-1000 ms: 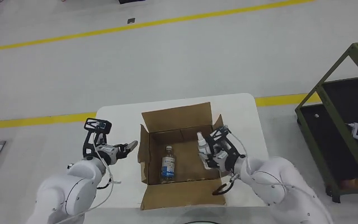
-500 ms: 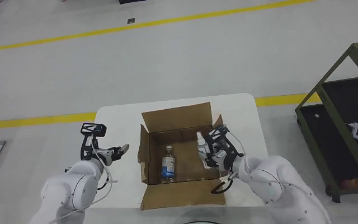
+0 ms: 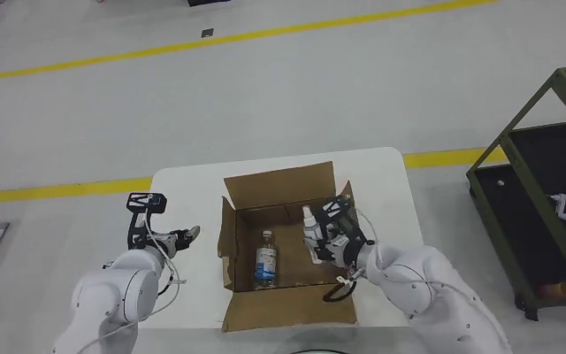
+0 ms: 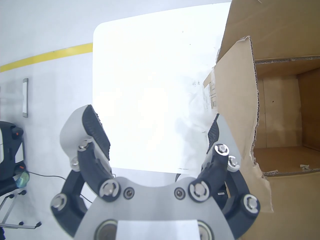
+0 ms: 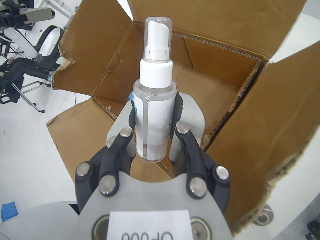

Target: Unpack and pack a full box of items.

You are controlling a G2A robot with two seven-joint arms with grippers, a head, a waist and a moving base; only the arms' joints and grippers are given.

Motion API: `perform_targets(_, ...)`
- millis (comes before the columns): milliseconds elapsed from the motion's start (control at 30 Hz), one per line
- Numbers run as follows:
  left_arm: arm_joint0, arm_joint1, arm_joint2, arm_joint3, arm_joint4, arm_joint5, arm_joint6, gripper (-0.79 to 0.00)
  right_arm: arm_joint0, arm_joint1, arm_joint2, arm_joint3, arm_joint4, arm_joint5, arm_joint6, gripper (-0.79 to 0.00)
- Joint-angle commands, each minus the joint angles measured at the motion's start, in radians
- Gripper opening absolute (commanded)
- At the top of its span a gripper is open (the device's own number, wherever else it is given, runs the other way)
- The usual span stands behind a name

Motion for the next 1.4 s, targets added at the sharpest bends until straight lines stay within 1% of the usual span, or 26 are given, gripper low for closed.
perform_targets(0,0.000,0.000,0.000,0.000,0.000,0.000,0.000,0.000,0.040,-0.011,-0.052,0.021,-0.029,0.039,-0.009,-0.785)
perform_targets(133,0.000,0.000,0.000,0.000,0.000,0.000,0.000,0.000,0.116,-0.040,-0.184,0.108,-0.135,0.136,-0.020,-0.785)
perform_targets(267,0.000,0.000,0.000,0.000,0.000,0.000,0.000,0.000,0.194,-0.079,-0.294,0.220,-0.155,0.248,-0.011,-0.785)
perform_targets(367,0.000,0.000,0.000,0.000,0.000,0.000,0.000,0.000,0.243,-0.109,-0.344,0.290,-0.128,0.339,0.033,-0.785)
perform_targets(467,0.000,0.000,0.000,0.000,0.000,0.000,0.000,0.000,0.294,-0.135,-0.397,0.349,-0.151,0.397,0.061,-0.785)
perform_targets(567,0.000,0.000,0.000,0.000,0.000,0.000,0.000,0.000,0.332,-0.163,-0.439,0.415,-0.141,0.437,0.078,-0.785)
perform_targets(667,0.000,0.000,0.000,0.000,0.000,0.000,0.000,0.000,0.362,-0.183,-0.467,0.463,-0.131,0.448,0.102,-0.785)
perform_targets(833,0.000,0.000,0.000,0.000,0.000,0.000,0.000,0.000,0.362,-0.183,-0.467,0.463,-0.131,0.448,0.102,-0.785)
perform_targets(1033,0.016,-0.001,-0.015,0.047,0.030,0.000,0.047,0.000,0.362,-0.183,-0.467,0.463,-0.131,0.448,0.102,-0.785)
perform_targets(1100,0.017,-0.002,-0.020,0.059,0.039,0.004,0.050,0.000,0.342,-0.183,-0.461,0.470,-0.130,0.437,0.074,-0.785)
perform_targets(1167,0.016,-0.002,-0.025,0.072,0.055,0.010,0.054,0.000,0.335,-0.187,-0.465,0.490,-0.136,0.437,0.071,-0.785)
perform_targets(1267,0.016,-0.003,-0.031,0.086,0.084,0.025,0.061,0.000,0.337,-0.205,-0.480,0.533,-0.109,0.450,0.059,-0.785)
perform_targets(1367,0.016,-0.003,-0.032,0.088,0.091,0.026,0.062,0.000,0.358,-0.233,-0.512,0.589,-0.094,0.471,0.046,-0.785)
